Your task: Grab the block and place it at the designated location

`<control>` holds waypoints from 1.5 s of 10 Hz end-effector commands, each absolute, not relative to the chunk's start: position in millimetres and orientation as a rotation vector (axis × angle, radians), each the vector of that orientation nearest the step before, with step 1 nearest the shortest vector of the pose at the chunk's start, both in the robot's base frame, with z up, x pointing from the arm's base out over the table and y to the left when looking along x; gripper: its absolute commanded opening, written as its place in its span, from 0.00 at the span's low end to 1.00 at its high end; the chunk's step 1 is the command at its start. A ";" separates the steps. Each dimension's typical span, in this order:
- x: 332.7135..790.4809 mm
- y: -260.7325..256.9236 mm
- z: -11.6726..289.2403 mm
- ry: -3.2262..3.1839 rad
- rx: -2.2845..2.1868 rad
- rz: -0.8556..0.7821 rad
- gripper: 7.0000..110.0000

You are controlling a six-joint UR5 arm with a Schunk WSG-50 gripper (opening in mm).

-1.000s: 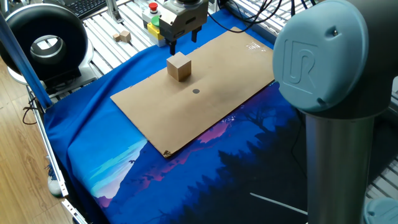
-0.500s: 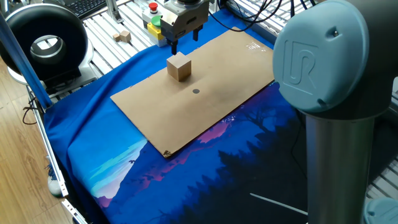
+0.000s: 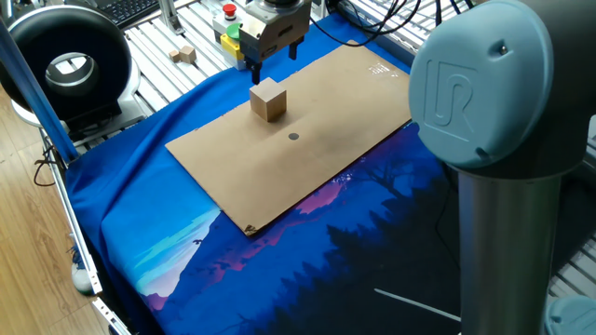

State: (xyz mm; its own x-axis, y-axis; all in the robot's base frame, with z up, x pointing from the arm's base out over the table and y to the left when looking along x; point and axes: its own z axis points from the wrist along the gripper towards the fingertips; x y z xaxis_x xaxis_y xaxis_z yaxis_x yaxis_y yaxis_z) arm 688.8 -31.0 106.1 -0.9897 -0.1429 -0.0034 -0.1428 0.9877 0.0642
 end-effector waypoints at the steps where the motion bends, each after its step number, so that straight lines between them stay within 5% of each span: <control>1: 684.2 -30.7 106.1 -3.112 0.193 -0.111 0.79; 5: 681.8 -36.5 104.7 -3.101 0.190 -0.076 0.79; 6: 682.2 -37.7 104.7 -3.102 0.195 -0.069 0.15; 11: 690.2 -48.7 106.4 -3.092 0.548 0.024 0.15; 15: 688.8 -18.3 119.8 -3.027 0.977 -0.113 0.15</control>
